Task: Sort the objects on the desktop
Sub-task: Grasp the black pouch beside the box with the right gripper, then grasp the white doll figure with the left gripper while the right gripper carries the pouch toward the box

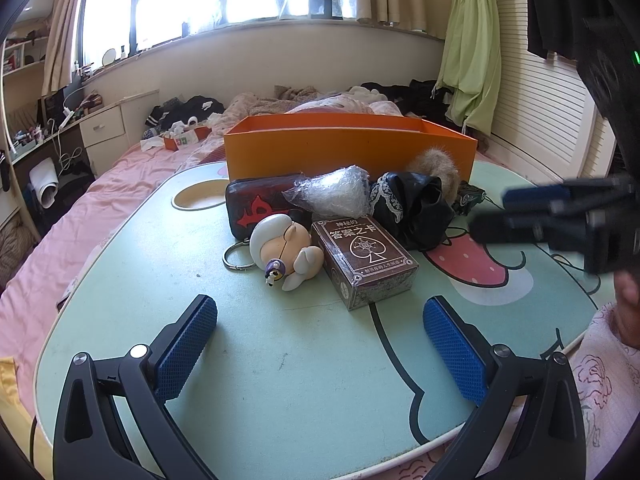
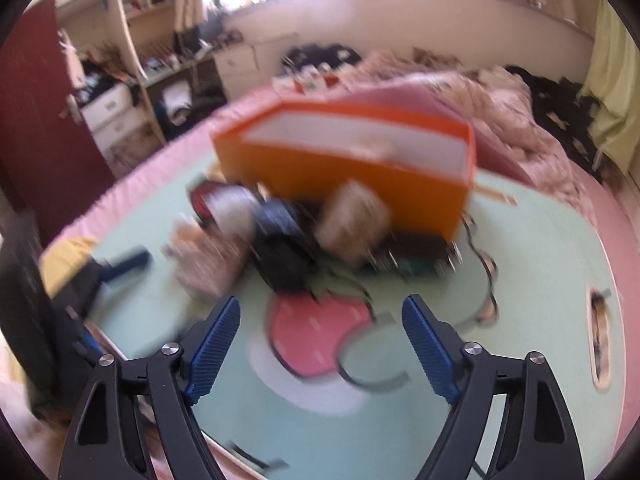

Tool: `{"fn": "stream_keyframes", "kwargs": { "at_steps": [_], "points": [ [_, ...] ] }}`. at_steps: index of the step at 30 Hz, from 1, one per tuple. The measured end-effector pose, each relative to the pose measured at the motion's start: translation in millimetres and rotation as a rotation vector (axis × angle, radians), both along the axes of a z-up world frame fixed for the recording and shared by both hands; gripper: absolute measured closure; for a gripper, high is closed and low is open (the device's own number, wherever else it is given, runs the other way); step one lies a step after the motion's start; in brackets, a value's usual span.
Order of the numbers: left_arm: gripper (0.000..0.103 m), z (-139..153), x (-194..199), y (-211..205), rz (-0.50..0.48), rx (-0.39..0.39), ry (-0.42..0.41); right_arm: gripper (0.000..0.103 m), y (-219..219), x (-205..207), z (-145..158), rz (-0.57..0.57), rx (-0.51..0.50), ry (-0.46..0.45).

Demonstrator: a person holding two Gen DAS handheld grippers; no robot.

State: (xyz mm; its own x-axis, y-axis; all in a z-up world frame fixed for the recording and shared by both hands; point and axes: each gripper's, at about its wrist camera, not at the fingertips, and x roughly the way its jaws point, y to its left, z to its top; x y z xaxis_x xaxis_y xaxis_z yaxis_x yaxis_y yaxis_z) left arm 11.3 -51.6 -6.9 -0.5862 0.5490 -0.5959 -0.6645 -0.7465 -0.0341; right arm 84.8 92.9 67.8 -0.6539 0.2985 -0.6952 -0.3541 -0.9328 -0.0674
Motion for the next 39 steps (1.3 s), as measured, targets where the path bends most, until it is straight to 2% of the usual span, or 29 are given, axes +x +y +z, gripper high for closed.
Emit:
{"fn": "stream_keyframes", "kwargs": {
  "at_steps": [2, 4, 7, 9, 10, 11, 13, 21, 25, 28, 30, 35, 38, 39],
  "points": [
    [0.001, -0.1, 0.6, -0.6, 0.000, 0.000, 0.000, 0.027, -6.7, -14.0, 7.3, 0.037, 0.013, 0.015],
    [0.001, 0.1, 1.5, -0.4, -0.001, 0.001, 0.001, 0.040, -14.2, -31.4, 9.6, 0.078, 0.059, 0.006],
    [0.001, 0.4, 1.7, 0.1, -0.001, 0.003, 0.002, 0.051, -16.6, -55.2, 4.6, 0.117, 0.077, -0.023],
    [0.001, 0.3, 1.8, -0.2, -0.001, 0.003, 0.002, 0.056, -14.5, -67.2, -4.2, 0.111, 0.081, -0.064],
    [0.001, 0.3, 1.8, -0.1, -0.001, 0.003, 0.002, 0.066, -11.1, -72.9, -10.6, 0.091, 0.081, -0.100],
    [0.001, 0.3, 1.7, 0.0, -0.001, 0.004, 0.002, 0.071, -6.6, -77.2, -16.6, 0.065, 0.072, -0.135],
    [0.001, 0.3, 2.0, -0.5, -0.002, 0.005, 0.003, 0.075, -2.9, -72.1, -15.9, 0.064, 0.051, -0.117],
    [0.001, 0.7, 2.5, -0.7, -0.002, 0.009, 0.003, 0.077, -15.2, -29.4, 26.7, 0.136, -0.025, 0.087],
    [0.001, 4.7, -0.5, -14.0, -0.030, 0.113, -0.032, 0.077, -22.3, -8.2, 39.5, 0.151, -0.040, 0.143],
    [0.001, 9.9, -8.8, -30.3, -0.001, 0.200, -0.069, 0.077, -18.2, 6.7, 40.1, 0.133, -0.054, 0.161],
    [0.003, 14.2, -17.4, -32.2, 0.014, 0.209, -0.094, 0.077, -15.3, 16.0, 37.3, 0.115, -0.070, 0.170],
    [0.029, 29.3, -35.2, -21.7, 0.013, 0.170, -0.115, 0.077, -7.3, 22.3, 28.5, 0.084, -0.104, 0.163],
    [0.044, 30.5, -52.0, -16.0, -0.004, 0.168, -0.221, 0.077, -6.4, 22.7, 26.3, 0.083, -0.112, 0.161],
    [0.046, 29.7, -60.9, -10.2, 0.000, 0.165, -0.265, 0.077, -6.7, 22.3, 26.5, 0.085, -0.112, 0.161]
  ]
}}
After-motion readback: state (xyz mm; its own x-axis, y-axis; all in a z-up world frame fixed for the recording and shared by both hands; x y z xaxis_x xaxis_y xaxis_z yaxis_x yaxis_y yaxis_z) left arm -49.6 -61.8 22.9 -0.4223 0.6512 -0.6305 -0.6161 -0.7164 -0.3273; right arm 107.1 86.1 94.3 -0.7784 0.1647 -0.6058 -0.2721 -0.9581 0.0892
